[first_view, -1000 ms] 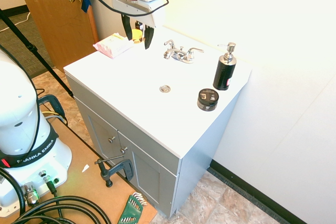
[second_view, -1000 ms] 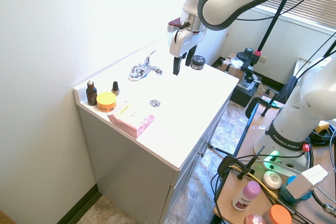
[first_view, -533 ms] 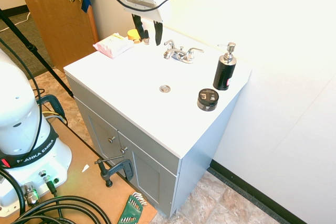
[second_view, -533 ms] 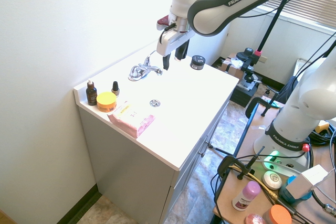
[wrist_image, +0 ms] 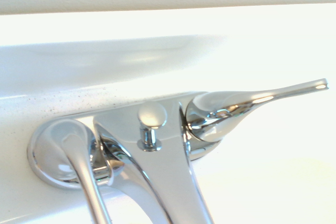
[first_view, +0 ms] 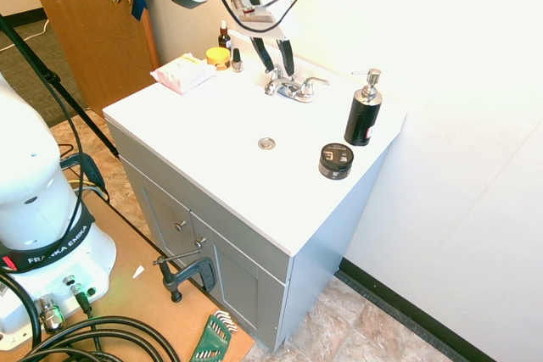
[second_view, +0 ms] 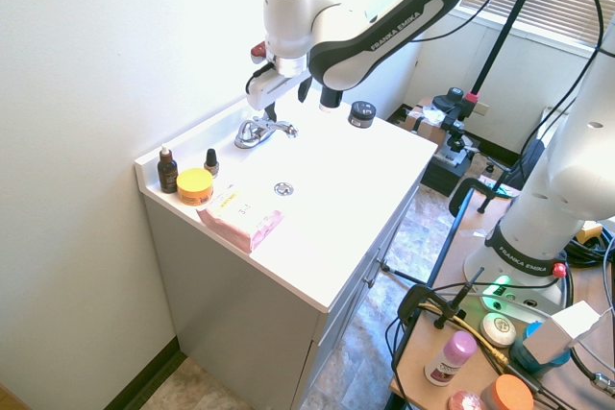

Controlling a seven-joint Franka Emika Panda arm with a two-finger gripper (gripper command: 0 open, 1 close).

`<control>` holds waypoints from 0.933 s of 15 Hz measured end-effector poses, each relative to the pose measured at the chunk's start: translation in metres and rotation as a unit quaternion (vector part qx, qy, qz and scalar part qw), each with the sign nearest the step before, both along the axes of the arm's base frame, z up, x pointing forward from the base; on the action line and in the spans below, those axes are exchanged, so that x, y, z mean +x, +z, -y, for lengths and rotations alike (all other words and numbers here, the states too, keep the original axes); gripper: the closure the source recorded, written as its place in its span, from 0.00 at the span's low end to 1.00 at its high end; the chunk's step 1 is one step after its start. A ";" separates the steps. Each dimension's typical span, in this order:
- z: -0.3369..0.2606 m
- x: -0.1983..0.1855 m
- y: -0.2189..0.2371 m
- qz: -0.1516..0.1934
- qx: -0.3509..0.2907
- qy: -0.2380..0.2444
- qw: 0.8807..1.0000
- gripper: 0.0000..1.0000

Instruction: Turn off the hot water

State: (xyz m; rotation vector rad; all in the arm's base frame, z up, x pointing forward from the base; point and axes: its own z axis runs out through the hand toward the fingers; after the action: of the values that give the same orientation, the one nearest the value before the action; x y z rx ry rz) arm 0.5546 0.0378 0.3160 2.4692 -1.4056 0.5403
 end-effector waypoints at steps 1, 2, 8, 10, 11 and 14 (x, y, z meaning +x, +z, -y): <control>-0.003 0.001 -0.003 -0.002 -0.001 0.002 1.000 0.00; -0.006 0.002 -0.003 -0.004 -0.002 0.003 1.000 0.00; -0.029 0.020 -0.006 -0.007 0.027 0.003 1.000 0.00; -0.036 0.033 -0.009 -0.004 0.035 0.001 0.999 0.00; -0.040 0.040 -0.010 -0.002 0.038 0.001 0.999 0.00; -0.046 0.046 -0.013 -0.014 0.049 0.011 0.999 0.00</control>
State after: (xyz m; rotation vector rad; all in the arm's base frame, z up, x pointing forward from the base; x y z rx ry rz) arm 0.6001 0.0840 0.3031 2.5607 -1.4273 0.4509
